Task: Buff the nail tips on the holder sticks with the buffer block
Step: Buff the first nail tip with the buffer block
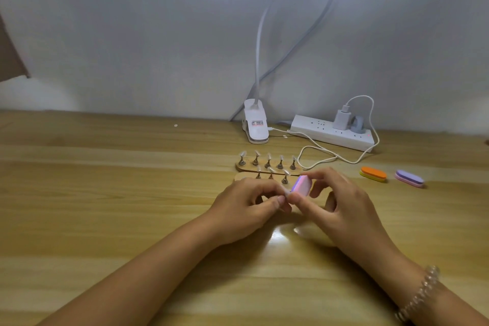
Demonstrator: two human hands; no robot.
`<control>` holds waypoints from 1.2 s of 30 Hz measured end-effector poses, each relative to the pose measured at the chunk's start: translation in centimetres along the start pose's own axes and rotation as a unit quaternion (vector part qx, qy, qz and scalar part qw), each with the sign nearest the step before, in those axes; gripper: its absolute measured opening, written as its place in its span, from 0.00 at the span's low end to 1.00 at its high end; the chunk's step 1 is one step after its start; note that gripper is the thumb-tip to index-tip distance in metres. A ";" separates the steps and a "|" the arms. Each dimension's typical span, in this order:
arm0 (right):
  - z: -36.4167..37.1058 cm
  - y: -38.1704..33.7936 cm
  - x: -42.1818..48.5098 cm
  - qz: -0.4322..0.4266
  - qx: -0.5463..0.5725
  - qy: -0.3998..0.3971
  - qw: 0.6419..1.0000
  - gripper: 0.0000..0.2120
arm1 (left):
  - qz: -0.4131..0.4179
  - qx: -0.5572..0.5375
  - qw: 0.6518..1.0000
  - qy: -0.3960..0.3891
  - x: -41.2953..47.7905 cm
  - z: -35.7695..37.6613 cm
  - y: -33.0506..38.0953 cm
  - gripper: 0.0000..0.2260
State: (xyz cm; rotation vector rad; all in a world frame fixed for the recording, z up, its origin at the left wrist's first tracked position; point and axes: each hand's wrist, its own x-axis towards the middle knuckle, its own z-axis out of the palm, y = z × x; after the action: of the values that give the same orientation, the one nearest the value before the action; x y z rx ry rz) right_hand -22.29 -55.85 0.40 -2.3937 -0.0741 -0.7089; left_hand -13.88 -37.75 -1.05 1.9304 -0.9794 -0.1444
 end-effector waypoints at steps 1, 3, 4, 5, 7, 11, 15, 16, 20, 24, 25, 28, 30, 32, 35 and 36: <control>0.1 -0.2 -0.2 -0.022 -0.008 -0.011 1.000 0.20 | -0.003 0.002 1.000 0.000 0.0 0.0 0.0 0.10; 0.3 -0.4 -0.5 -0.056 -0.014 -0.036 0.998 0.20 | -0.008 0.003 1.000 -0.001 0.0 0.0 -0.1 0.11; 0.3 -0.4 -0.4 -0.052 -0.012 -0.032 0.998 0.21 | -0.009 0.005 1.000 -0.001 0.0 0.0 -0.1 0.11; 0.2 -0.3 -0.3 -0.038 -0.005 -0.018 0.999 0.22 | -0.010 0.010 1.000 -0.002 0.0 -0.1 -0.1 0.11; 0.0 -0.2 -0.1 -0.026 -0.015 0.007 1.000 0.21 | -0.011 0.016 1.000 -0.007 0.0 -0.1 0.0 0.10; 0.5 -0.5 -0.6 -0.075 -0.054 -0.015 0.996 0.18 | -0.008 0.025 1.000 -0.014 0.0 0.0 0.1 0.10; 0.0 0.5 0.4 0.039 0.050 0.038 0.997 0.15 | 0.012 -0.035 0.999 0.017 0.0 0.1 0.1 0.07; -0.3 0.7 0.6 0.067 0.093 0.060 0.992 0.14 | 0.014 -0.057 0.998 0.024 0.0 0.0 0.1 0.06; -0.2 0.1 -0.1 0.024 0.128 0.034 0.991 0.12 | -0.002 -0.112 0.993 0.031 0.0 0.0 -0.1 0.05; 0.5 -0.7 -0.6 -0.067 0.005 -0.030 0.997 0.16 | -0.003 -0.110 0.993 0.036 0.0 0.0 -0.3 0.07; 0.4 -0.6 -0.5 -0.056 -0.003 -0.024 0.998 0.16 | -0.004 -0.111 0.993 0.039 0.1 0.0 -0.3 0.06; 0.1 -0.3 -0.4 -0.042 -0.034 0.001 0.999 0.16 | 0.003 -0.119 0.992 0.038 0.0 0.0 -0.4 0.05; 0.3 -0.5 -0.7 -0.080 -0.066 -0.004 0.995 0.17 | 0.011 -0.110 0.993 0.031 -0.1 0.0 -0.3 0.07; 0.3 -0.6 -0.7 -0.086 -0.060 -0.011 0.994 0.19 | 0.013 -0.093 0.995 0.027 -0.1 -0.1 0.0 0.07; 0.0 -0.3 -0.3 -0.044 -0.025 0.018 0.999 0.19 | 0.017 -0.085 0.996 0.027 -0.1 -0.2 0.2 0.08; 0.0 -0.3 -0.3 -0.050 -0.032 0.021 0.998 0.19 | 0.018 -0.081 0.996 0.027 -0.1 -0.2 0.2 0.08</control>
State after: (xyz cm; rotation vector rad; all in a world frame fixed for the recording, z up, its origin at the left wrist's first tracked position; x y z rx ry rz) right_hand -22.58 -55.54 0.43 -2.4486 -0.1573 -0.8180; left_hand -13.99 -37.57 -0.78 1.7602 -0.9375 -0.1464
